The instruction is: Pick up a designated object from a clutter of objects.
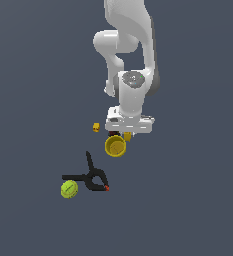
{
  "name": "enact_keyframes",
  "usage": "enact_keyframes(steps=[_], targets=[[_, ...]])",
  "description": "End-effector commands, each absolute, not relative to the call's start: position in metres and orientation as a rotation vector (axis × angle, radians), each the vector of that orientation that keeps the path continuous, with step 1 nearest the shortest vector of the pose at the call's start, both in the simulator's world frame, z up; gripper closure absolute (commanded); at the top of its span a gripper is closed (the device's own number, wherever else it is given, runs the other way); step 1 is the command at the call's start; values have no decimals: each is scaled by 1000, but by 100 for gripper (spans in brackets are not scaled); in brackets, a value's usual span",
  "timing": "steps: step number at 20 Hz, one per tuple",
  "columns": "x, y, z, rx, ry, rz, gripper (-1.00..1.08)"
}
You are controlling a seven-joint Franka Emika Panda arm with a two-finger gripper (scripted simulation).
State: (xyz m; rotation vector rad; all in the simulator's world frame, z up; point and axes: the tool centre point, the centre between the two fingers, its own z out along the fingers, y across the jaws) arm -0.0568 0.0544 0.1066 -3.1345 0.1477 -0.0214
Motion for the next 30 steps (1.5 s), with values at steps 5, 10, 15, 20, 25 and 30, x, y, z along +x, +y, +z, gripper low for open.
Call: enact_keyframes(steps=[5, 10, 15, 20, 25, 30], targets=[[-29, 45, 161, -3133, 147, -20, 108], [-7, 38, 203, -3134, 147, -16, 108], [16, 31, 245, -3134, 147, -13, 108], [39, 24, 285, -3135, 147, -10, 108], [59, 18, 319, -3136, 147, -7, 108], [77, 13, 349, -3137, 148, -5, 108]])
